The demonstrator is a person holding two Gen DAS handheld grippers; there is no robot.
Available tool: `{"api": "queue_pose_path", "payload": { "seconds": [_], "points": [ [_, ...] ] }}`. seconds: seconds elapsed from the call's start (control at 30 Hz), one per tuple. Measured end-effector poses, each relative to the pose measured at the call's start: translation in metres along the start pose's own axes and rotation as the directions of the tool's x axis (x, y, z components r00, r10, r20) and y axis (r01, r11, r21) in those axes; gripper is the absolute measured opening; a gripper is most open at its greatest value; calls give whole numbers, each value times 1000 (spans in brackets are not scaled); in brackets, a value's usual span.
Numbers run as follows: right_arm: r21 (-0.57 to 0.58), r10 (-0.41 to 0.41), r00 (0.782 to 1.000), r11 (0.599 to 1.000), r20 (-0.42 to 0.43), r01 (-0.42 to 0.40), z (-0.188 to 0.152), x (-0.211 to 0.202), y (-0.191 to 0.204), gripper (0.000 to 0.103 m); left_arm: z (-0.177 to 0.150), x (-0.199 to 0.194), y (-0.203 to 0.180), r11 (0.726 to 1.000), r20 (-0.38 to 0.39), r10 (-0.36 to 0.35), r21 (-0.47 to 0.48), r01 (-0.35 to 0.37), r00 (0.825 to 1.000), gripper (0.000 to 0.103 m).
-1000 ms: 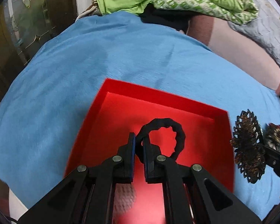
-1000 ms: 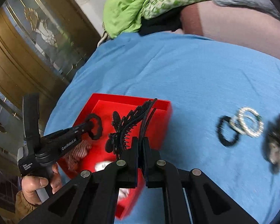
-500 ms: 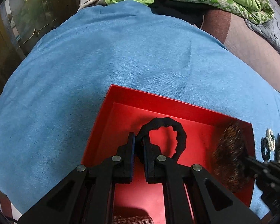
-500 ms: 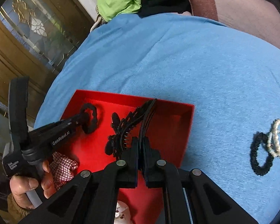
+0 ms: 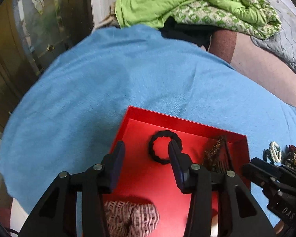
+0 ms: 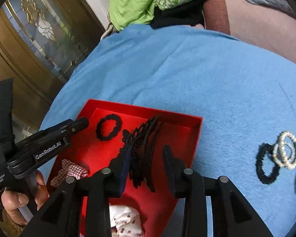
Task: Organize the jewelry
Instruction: 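Carry the hair tie and claw clip into the red tray and release, then withdraw both open tools from the tray toward the remaining pile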
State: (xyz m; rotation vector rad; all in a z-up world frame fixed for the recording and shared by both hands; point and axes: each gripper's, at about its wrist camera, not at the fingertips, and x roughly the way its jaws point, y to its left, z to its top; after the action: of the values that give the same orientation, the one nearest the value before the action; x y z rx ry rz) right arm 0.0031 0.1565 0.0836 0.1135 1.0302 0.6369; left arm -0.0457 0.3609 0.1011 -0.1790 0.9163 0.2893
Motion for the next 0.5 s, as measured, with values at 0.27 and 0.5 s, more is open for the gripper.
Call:
{"api": "queue_pose_path", "payload": {
  "seconds": [0.27,0.5],
  "points": [
    [14,0,999,1000,39,0,-35,-53,-11,44,-26,-49,-18,999,21,-44,-24,44,999,49],
    [56,-61,997,997,57,58,-87,-101,-51,45,-51,-71,-70,993,-1,-106,49,106,994,50]
  ]
}}
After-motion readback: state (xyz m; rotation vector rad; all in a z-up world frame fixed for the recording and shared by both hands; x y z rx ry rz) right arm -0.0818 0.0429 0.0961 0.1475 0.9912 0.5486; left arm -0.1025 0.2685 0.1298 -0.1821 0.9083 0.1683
